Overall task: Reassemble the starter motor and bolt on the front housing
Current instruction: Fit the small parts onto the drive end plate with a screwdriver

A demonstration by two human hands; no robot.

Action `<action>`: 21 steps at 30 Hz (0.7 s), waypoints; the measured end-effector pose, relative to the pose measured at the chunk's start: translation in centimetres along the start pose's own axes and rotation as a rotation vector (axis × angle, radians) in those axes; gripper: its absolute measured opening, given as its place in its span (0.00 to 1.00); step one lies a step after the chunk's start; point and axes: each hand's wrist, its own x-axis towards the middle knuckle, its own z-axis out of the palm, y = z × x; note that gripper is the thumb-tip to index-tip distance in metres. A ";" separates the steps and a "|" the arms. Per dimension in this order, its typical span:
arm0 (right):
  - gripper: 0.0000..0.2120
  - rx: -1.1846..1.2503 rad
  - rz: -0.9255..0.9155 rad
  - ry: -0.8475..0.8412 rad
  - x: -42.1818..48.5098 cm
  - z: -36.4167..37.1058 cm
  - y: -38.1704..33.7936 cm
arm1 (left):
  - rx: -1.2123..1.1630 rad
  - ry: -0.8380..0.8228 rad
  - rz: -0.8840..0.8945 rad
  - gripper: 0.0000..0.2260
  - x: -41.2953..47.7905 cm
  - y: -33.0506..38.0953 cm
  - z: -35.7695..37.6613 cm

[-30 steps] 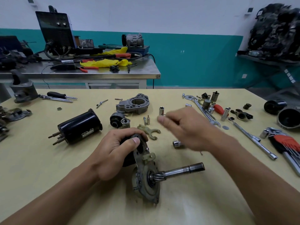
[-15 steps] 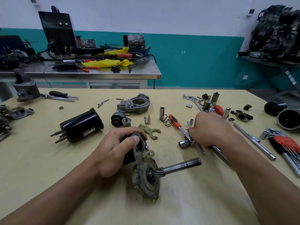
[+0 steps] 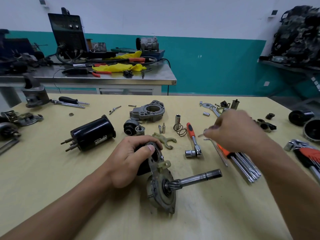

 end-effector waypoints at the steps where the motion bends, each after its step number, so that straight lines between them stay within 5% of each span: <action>1: 0.15 0.097 -0.085 0.066 -0.3 -0.9 0.1 | 0.007 0.001 -0.002 0.17 0.0 0.0 0.0; 3: 0.16 0.375 -0.323 0.030 -1.2 -2.5 0.0 | 0.023 -0.002 0.002 0.17 0.1 -0.1 0.0; 5: 0.12 0.600 -0.520 -0.202 -2.2 -3.1 -0.3 | 0.022 -0.008 -0.001 0.18 0.1 -0.3 0.0; 7: 0.08 0.626 -0.600 -0.328 -2.4 -2.5 -0.4 | 0.006 -0.007 -0.014 0.18 0.2 -0.4 0.0; 21: 0.06 0.586 -0.622 -0.368 -2.4 -2.0 -0.6 | 0.009 -0.008 -0.003 0.16 0.2 -0.5 0.0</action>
